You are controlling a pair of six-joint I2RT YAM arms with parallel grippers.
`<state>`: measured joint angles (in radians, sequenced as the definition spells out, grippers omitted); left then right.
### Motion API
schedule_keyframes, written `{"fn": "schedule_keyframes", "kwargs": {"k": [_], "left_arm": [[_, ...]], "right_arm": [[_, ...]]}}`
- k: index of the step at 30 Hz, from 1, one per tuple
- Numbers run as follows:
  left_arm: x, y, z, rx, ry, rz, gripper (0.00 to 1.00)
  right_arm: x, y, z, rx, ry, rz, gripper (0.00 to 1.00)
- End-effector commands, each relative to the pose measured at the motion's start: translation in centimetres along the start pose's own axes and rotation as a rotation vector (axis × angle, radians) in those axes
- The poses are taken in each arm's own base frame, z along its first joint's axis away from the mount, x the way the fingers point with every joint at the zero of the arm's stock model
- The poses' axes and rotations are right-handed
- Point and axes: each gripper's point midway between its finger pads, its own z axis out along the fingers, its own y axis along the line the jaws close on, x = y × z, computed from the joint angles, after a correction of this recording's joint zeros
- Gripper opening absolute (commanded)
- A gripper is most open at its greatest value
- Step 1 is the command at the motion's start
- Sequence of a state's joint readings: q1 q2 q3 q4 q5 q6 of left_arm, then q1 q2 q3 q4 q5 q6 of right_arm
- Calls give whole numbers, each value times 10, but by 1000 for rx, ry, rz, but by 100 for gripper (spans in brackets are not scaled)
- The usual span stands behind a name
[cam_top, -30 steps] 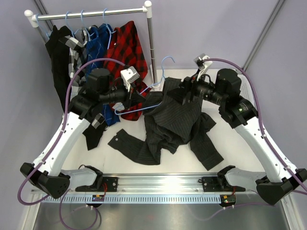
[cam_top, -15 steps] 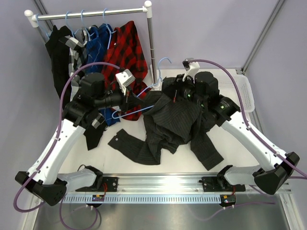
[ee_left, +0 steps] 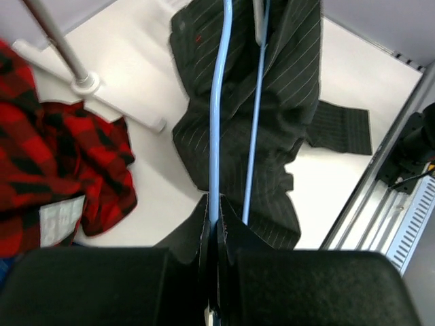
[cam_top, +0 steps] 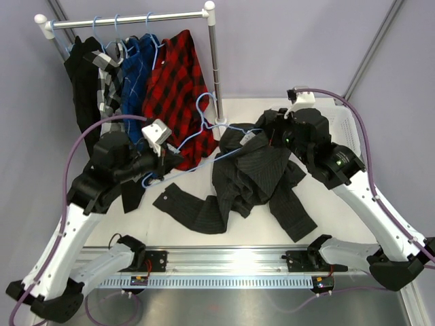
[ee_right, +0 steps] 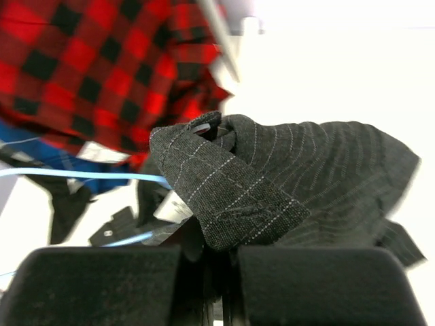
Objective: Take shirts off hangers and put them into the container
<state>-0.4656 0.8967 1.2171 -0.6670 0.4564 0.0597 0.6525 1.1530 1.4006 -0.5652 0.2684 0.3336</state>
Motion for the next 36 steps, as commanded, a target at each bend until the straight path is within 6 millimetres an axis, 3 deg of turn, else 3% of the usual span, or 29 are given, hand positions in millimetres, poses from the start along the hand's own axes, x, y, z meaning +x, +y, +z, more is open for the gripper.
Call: {"fn": "schedule_keyframes", "kwargs": {"k": [1, 5, 9, 10, 11, 13, 14, 15, 17, 20, 21, 24, 25, 27, 28, 30, 31, 32, 34, 36], "left_arm": [[0, 15, -23, -145, -42, -13, 0], [-3, 41, -52, -359, -85, -32, 0], [-19, 83, -85, -662, -135, -79, 0], [-22, 93, -77, -692, -115, -97, 0], [-41, 94, -80, -695, -146, -93, 0], [-61, 101, -70, -704, -156, -101, 0], [-64, 111, -50, -690, -100, -67, 0], [-89, 111, -56, -696, -135, -35, 0], [-107, 106, -59, -649, -138, 55, 0], [-97, 92, -64, -580, -113, 156, 0], [-80, 85, -67, -552, -93, 178, 0], [-53, 57, -70, -422, -86, 213, 0], [-35, 54, -64, -392, -50, 201, 0], [-22, 52, -71, -408, -39, 172, 0], [-15, 56, -74, -436, -21, 163, 0], [-3, 79, -89, -593, 21, 151, 0], [4, 88, -92, -643, 52, 148, 0], [12, 99, -100, -723, 94, 141, 0], [23, 112, -99, -789, 149, 115, 0], [33, 121, -94, -829, 189, 82, 0]], "right_arm": [[5, -33, -13, 129, 15, 6, 0], [51, -37, -13, 104, 125, 16, 0], [87, -26, -23, -10, 204, 50, 0], [97, -25, -25, -33, 220, 54, 0], [104, -19, -28, -74, 241, 54, 0], [109, -16, -30, -102, 249, 53, 0], [118, -15, -30, -113, 269, 42, 0], [120, -17, -30, -105, 269, 42, 0], [125, -30, -29, -49, 264, 29, 0], [116, -45, -31, 21, 207, 17, 0], [112, -47, -33, 32, 193, 16, 0], [97, -56, -32, 96, 157, -9, 0], [85, -57, -32, 116, 132, -15, 0], [71, -75, -29, 240, 108, -26, 0], [52, -76, -31, 258, 67, -33, 0], [38, -87, -28, 319, 52, -39, 0], [18, -94, -31, 345, 17, -19, 0], [15, -94, -34, 336, 32, -18, 0], [-5, -87, -43, 297, -9, -32, 0], [-10, -73, -53, 199, -23, -64, 0]]}}
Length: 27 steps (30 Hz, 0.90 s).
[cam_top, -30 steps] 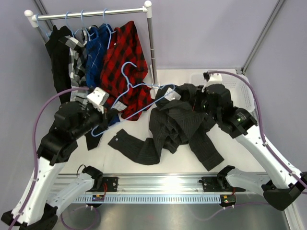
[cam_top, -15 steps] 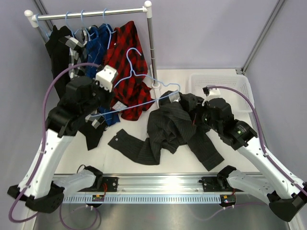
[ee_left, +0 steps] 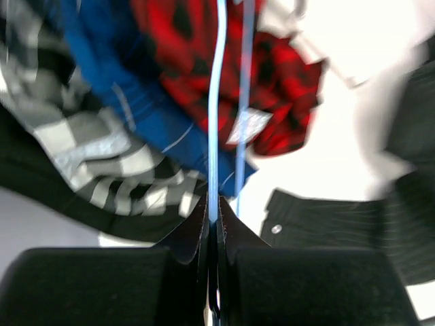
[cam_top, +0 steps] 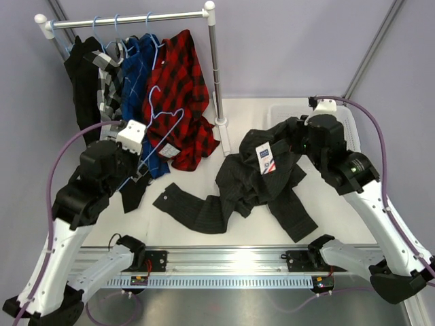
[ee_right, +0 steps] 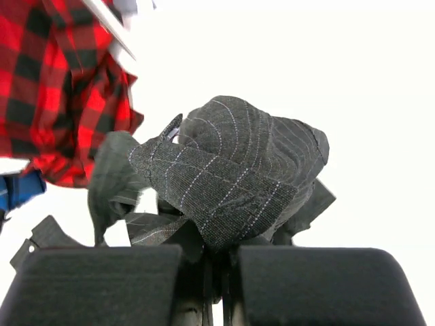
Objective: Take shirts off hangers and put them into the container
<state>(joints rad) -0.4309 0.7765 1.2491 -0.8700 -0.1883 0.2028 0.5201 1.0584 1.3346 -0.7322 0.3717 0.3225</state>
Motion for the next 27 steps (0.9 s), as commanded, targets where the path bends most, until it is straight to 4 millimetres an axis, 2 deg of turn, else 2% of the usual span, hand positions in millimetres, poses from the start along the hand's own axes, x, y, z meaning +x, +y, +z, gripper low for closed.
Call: {"fn": "schedule_keyframes", "kwargs": {"k": [1, 4, 5, 7, 8, 9, 11, 12, 13, 14, 15, 16, 18, 19, 21, 22, 24, 25, 26, 27], "left_arm": [[12, 20, 17, -148, 78, -37, 0], [-6, 12, 24, -101, 48, -82, 0], [-23, 6, 24, -52, 7, -97, 0], [-44, -3, 22, 14, -55, -113, 0], [-57, -4, 20, 29, -96, -119, 0], [-76, -1, 16, 34, -142, -129, 0], [-99, 1, 14, 39, -196, -142, 0], [-105, 0, 26, 42, -183, -138, 0], [-125, 5, 22, 36, -223, -141, 0], [-134, 9, 27, 14, -235, -147, 0], [-138, 10, 47, 0, -211, -150, 0], [-155, 18, 46, -33, -245, -167, 0], [-175, 24, 61, -59, -274, -187, 0], [-190, 26, 77, -61, -285, -199, 0], [-209, 32, 93, -83, -312, -219, 0], [-225, 34, 107, -90, -329, -223, 0], [-236, 38, 121, -108, -340, -229, 0], [-235, 36, 142, -115, -321, -227, 0], [-245, 41, 141, -127, -347, -234, 0], [-246, 45, 147, -139, -347, -240, 0]], "right_arm": [[-29, 0, -33, -69, -95, -60, 0], [-16, 15, -45, -207, -67, -108, 0], [-10, 30, -55, -310, -53, -117, 0], [4, 39, -59, -389, -21, -136, 0], [11, 50, -67, -475, -1, -147, 0], [14, 53, -71, -501, 1, -150, 0], [25, 59, -74, -555, 27, -148, 0], [26, 60, -76, -568, 19, -143, 0], [31, 61, -75, -574, 28, -130, 0], [30, 63, -77, -593, 17, -125, 0], [33, 63, -75, -591, 26, -122, 0], [32, 64, -75, -595, 23, -120, 0], [31, 65, -73, -595, 19, -118, 0], [30, 65, -72, -592, 13, -115, 0], [27, 68, -71, -600, 3, -115, 0], [26, 69, -71, -606, 0, -113, 0], [26, 70, -69, -607, 3, -113, 0], [26, 71, -70, -611, 4, -115, 0], [27, 71, -70, -612, 6, -115, 0], [28, 70, -70, -611, 8, -118, 0]]}}
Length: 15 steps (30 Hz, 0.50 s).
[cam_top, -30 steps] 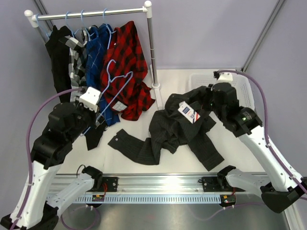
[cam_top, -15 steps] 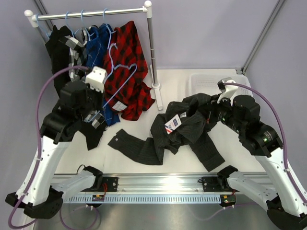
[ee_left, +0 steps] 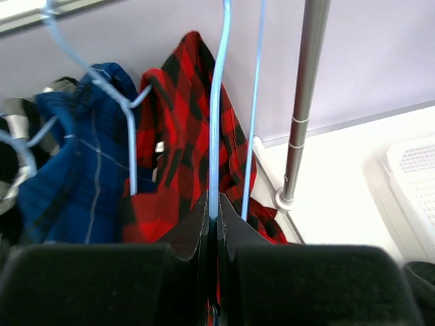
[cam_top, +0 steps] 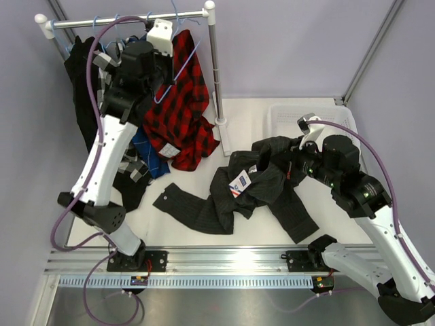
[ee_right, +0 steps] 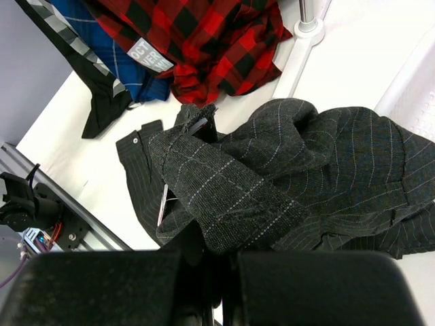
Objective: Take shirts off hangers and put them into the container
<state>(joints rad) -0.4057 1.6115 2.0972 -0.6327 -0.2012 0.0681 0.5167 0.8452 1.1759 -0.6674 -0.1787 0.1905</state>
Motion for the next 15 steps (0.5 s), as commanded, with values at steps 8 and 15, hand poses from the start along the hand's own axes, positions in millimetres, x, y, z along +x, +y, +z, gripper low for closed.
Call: {"fn": "schedule_keyframes", "kwargs": {"k": [8, 15], "left_arm": [[1, 16, 59, -85, -32, -51, 0], [40, 6, 74, -58, 55, -55, 15]], "right_arm": [[-3, 5, -1, -32, -18, -17, 0], [3, 4, 3, -32, 22, -33, 1]]}}
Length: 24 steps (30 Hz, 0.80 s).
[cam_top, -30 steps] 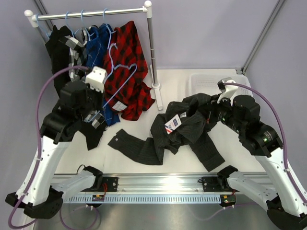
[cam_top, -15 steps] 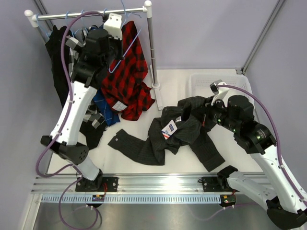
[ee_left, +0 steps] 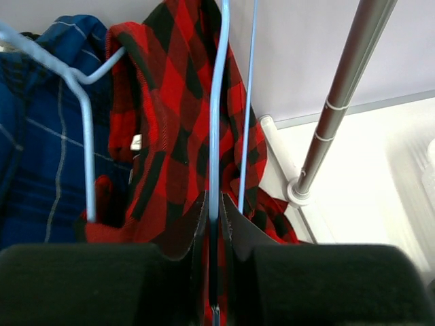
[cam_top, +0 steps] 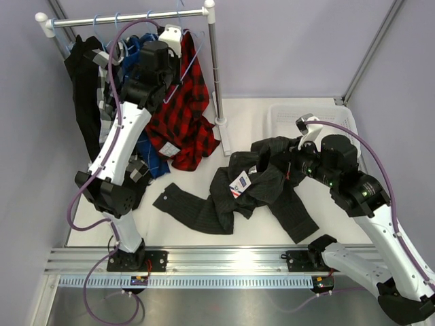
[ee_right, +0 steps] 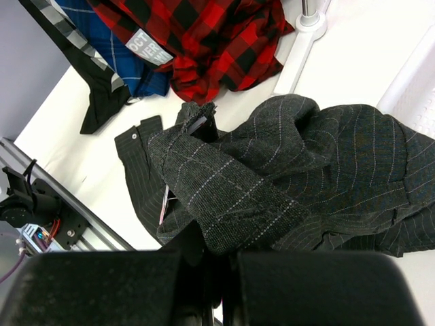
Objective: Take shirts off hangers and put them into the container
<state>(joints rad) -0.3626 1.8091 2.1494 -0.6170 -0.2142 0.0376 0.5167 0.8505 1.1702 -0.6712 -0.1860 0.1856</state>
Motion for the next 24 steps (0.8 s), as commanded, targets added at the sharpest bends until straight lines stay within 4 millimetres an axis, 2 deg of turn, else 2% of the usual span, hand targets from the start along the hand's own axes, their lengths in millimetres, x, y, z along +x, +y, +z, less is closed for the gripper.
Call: {"fn": "schedule_keyframes", "kwargs": {"k": [1, 2, 3, 6, 7, 10, 11, 15, 17, 18, 20, 21, 22, 24], "left_arm": [[-15, 2, -5, -4, -69, -47, 19], [-14, 3, -9, -6, -69, -47, 23], [-15, 4, -14, -7, -71, -46, 34], [-20, 10, -37, -12, -90, -49, 53], [-29, 13, -53, -10, -118, -53, 57], [-33, 15, -72, 3, -137, -58, 68], [-38, 18, -87, 6, -158, -63, 70], [-49, 20, -120, 36, -211, -73, 80], [-51, 17, -132, 65, -227, -69, 79], [-56, 18, -146, 77, -252, -63, 77], [-49, 13, -153, 113, -245, -57, 74], [-52, 14, -166, 125, -266, -67, 73], [-41, 11, -165, 134, -244, -65, 73], [-35, 10, -171, 146, -241, -64, 72]], "right_arm": [[4, 2, 2, -23, 28, -32, 1], [8, -1, 4, -11, 41, -34, 1], [18, -7, 7, 8, 64, -40, 1], [38, -26, 13, 89, 112, -41, 1], [47, -30, 16, 104, 147, -38, 1], [67, -34, 26, 114, 211, 2, 0], [75, -35, 29, 117, 233, 30, 0], [100, -35, 48, 125, 324, 92, 1], [116, -40, 62, 169, 378, 114, 1], [122, -39, 66, 176, 396, 116, 1], [132, -49, 78, 245, 421, 132, 9], [139, -49, 82, 257, 437, 157, 16], [140, -52, 88, 281, 433, 166, 24], [154, -55, 99, 309, 472, 195, 52]]}}
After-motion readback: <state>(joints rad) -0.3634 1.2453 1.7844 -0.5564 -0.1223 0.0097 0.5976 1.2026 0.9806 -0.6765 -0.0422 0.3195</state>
